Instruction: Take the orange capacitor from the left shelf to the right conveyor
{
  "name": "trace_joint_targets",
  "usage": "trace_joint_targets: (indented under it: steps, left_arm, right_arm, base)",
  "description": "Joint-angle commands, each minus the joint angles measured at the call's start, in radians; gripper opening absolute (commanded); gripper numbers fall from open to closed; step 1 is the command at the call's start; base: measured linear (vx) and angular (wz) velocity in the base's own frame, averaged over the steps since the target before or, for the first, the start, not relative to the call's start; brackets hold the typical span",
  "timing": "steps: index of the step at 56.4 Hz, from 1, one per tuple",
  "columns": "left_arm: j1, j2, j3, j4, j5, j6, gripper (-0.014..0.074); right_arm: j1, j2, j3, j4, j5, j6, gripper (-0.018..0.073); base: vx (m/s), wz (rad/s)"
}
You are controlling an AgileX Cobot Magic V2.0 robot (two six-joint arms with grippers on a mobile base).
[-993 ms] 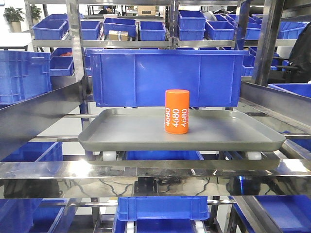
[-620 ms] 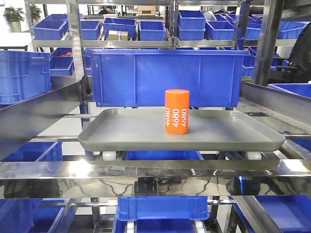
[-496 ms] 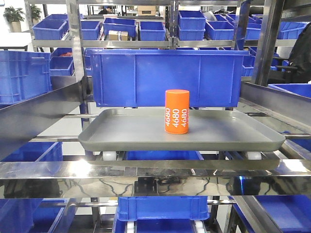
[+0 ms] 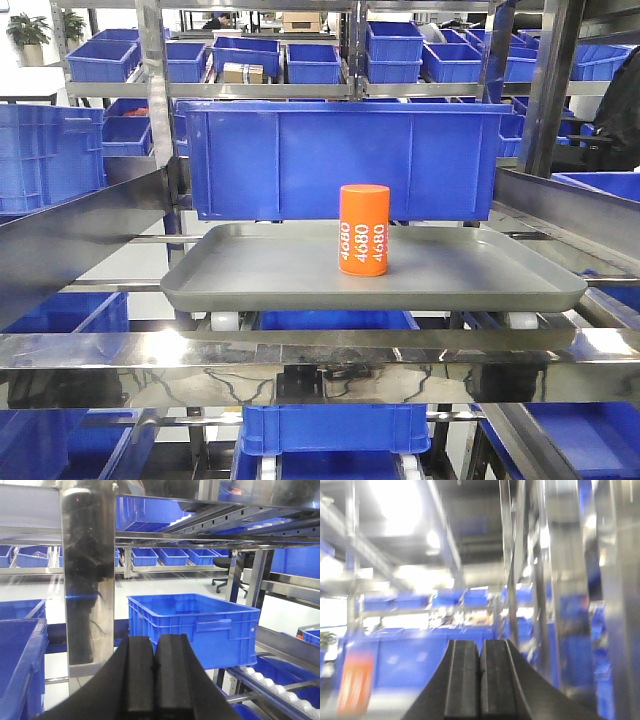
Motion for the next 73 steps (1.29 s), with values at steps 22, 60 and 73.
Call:
trace_joint_targets:
  steps: [22,60,73]
  left_arm:
    - [-0.008,-0.004,-0.030,-0.005,-0.082,-0.006,-0.0006]
    - [-0.008,-0.004,-0.030,-0.005,-0.082,-0.006,-0.0006]
    - [-0.008,-0.004,-0.030,-0.005,-0.082,-0.006,-0.0006]
  right_arm:
    - [-0.005,0.410,-0.353,-0.049,-0.034,0.016,-0.0005]
    - [-0.005,0.403,-0.353,-0.002,0.016,0.015,0.0730]
    - [0.012,0.417,-0.353,0.079,0.118,-0.026,0.0676]
  base:
    - [0.00,0.00]
    - [0.00,0.00]
    - [0.00,0.00]
